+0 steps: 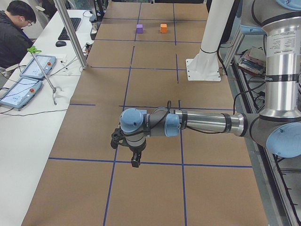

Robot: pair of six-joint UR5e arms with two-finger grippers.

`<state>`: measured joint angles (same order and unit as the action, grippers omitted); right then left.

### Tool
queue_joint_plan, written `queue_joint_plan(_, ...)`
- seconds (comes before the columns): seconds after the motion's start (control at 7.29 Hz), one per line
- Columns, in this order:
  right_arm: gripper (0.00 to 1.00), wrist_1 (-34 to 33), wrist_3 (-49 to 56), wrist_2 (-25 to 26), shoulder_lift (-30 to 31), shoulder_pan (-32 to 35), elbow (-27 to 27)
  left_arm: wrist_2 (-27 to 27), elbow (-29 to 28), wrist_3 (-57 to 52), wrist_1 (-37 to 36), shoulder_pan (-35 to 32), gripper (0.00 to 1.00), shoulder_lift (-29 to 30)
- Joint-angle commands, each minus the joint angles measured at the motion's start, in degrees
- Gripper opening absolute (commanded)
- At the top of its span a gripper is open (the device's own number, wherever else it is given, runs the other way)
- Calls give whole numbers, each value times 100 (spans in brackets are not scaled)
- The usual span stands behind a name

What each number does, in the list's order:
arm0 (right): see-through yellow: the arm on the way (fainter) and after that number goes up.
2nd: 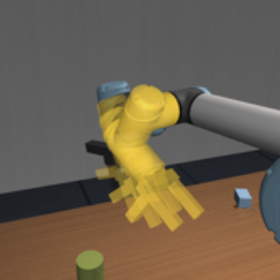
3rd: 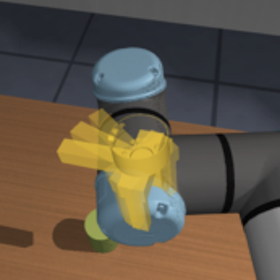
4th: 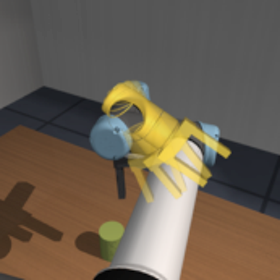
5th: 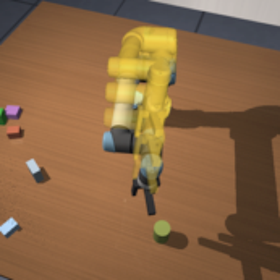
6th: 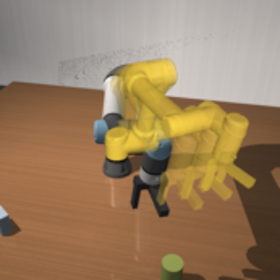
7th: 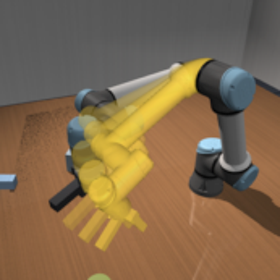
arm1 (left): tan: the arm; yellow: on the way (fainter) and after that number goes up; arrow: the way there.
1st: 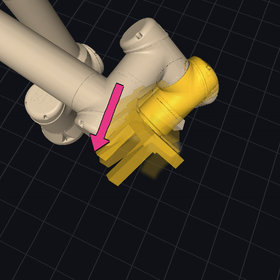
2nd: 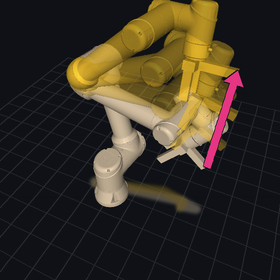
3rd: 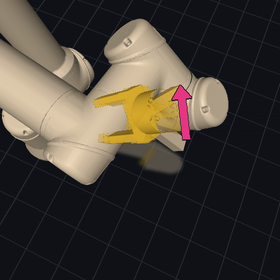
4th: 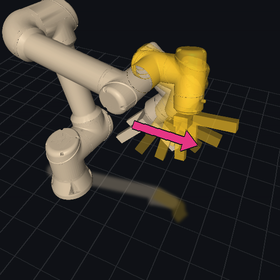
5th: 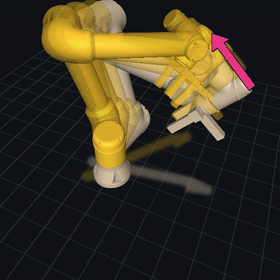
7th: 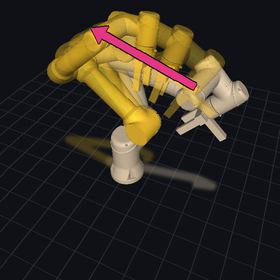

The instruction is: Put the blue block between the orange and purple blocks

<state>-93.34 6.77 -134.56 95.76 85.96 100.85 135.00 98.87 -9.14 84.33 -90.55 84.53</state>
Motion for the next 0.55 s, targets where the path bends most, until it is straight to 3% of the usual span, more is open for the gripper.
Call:
queue_joint_plan(0.0, 100, 9, 0, 0, -5, 0, 5, 0, -8, 0, 39, 2, 100, -7)
queue_joint_plan(0.41, 100, 87, -9, 0, -40, 0, -13, -26, -95, 26, 284, 46, 100, 202)
